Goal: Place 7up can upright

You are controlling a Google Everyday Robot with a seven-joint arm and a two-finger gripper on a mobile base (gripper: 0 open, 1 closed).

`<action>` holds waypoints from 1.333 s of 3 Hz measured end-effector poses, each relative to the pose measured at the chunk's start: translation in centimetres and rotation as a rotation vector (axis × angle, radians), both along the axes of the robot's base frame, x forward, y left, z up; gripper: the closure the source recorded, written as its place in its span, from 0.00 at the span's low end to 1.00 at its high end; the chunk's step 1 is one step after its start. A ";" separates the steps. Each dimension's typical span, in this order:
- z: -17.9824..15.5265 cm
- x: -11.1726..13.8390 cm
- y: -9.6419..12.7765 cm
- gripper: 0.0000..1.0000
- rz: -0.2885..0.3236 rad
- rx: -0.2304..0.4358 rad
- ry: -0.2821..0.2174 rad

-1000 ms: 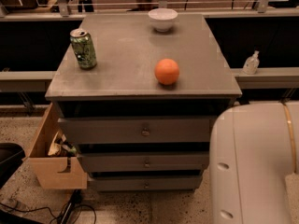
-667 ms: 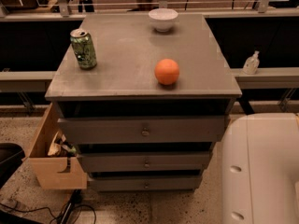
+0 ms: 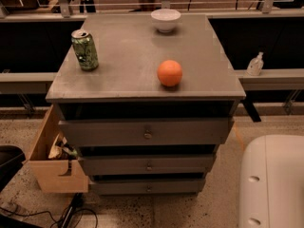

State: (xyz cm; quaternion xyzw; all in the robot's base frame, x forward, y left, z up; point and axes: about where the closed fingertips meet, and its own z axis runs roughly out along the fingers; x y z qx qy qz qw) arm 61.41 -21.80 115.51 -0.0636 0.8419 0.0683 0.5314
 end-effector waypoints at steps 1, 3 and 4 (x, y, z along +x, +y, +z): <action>-2.4 0.9 -1.0 1.00 0.066 0.074 -0.052; -3.0 1.2 -0.4 1.00 0.082 0.110 -0.109; -5.1 2.7 -0.2 1.00 0.138 0.266 -0.262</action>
Offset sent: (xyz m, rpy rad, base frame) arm 0.0053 -0.0090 -0.0165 0.0573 -0.0439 0.0504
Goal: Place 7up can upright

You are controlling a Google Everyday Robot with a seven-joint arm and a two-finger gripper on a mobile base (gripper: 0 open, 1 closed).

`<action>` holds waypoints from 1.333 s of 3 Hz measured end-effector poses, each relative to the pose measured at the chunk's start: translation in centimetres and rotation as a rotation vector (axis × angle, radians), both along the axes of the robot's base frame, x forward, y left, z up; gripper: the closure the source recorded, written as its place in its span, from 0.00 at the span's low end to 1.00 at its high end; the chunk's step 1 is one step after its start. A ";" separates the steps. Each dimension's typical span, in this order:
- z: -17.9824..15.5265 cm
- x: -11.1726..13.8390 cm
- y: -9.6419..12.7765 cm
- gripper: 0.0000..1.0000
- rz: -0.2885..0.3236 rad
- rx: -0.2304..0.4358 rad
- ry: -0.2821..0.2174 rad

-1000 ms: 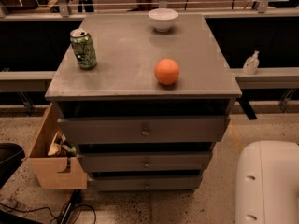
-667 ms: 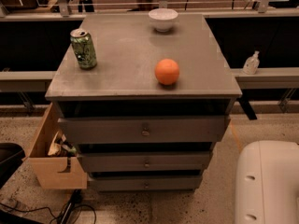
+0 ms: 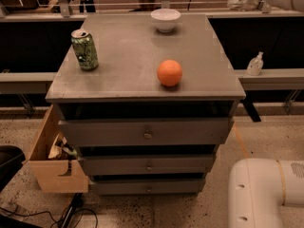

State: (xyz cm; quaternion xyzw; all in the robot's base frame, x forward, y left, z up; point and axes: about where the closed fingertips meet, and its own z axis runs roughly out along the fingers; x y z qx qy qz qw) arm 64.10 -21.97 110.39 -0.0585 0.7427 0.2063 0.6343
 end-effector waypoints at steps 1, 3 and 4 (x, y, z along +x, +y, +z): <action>-2.3 0.0 0.6 1.00 0.100 0.092 -0.140; -5.9 -0.3 2.0 1.00 0.048 -0.106 -0.183; -8.5 1.3 2.9 1.00 -0.077 -0.262 -0.131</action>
Offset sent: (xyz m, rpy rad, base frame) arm -0.0104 0.0234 -0.0682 -0.0671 -0.2502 0.1149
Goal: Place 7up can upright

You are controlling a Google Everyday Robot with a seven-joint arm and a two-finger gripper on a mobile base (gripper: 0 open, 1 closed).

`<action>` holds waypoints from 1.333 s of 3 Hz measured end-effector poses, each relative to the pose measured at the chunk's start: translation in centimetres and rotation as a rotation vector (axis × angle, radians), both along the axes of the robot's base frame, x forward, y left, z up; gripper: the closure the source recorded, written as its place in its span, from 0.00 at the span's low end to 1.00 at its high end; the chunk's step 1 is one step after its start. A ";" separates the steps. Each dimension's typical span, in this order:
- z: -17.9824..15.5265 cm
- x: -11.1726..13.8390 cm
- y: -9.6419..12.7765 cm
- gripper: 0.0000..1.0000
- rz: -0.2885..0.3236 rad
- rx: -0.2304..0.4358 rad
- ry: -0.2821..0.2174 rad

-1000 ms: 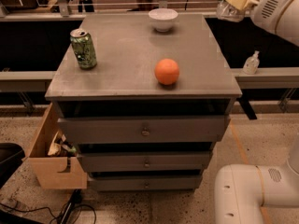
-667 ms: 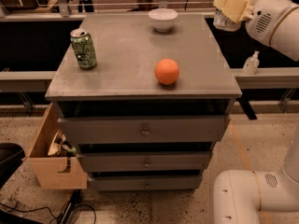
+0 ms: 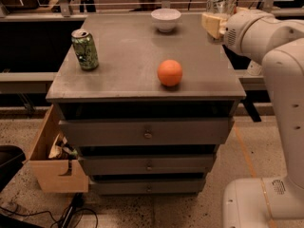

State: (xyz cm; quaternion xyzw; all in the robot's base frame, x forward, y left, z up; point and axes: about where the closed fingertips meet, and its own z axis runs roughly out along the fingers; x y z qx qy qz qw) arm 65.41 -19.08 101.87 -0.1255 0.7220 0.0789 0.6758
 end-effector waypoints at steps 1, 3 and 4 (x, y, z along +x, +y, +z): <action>-0.4 0.7 0.3 1.00 -0.029 -0.029 0.000; -3.3 2.2 1.0 1.00 -0.094 0.004 -0.005; -8.6 4.9 0.3 1.00 -0.175 0.026 -0.012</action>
Offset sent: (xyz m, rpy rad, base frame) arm 0.0060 0.0056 -0.0059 -0.0237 -0.0091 -0.0600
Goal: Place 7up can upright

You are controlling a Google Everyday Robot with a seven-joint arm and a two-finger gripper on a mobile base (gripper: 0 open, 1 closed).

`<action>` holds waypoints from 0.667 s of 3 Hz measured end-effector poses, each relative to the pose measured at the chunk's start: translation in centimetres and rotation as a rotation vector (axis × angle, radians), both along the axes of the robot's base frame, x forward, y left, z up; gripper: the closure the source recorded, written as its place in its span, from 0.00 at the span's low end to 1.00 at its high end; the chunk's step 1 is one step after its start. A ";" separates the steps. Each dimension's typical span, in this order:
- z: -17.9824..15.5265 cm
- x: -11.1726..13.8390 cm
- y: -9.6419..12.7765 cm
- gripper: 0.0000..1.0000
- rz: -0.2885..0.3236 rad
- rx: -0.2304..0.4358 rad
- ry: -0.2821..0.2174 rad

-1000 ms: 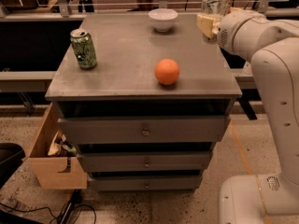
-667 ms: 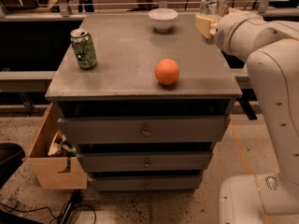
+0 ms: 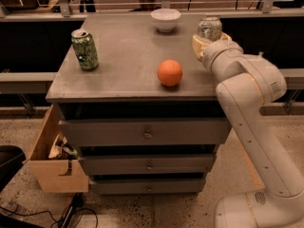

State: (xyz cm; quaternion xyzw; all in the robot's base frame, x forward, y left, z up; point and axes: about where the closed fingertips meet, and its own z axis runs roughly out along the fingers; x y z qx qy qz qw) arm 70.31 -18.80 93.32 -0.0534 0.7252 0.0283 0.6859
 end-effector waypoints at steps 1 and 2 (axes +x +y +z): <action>-4.2 2.0 -1.2 1.00 -0.067 -0.020 0.003; -6.2 2.8 -2.1 1.00 -0.113 -0.023 0.005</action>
Offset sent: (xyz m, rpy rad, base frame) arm 0.0293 -0.0289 -0.0751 -0.0201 -0.0093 -0.1518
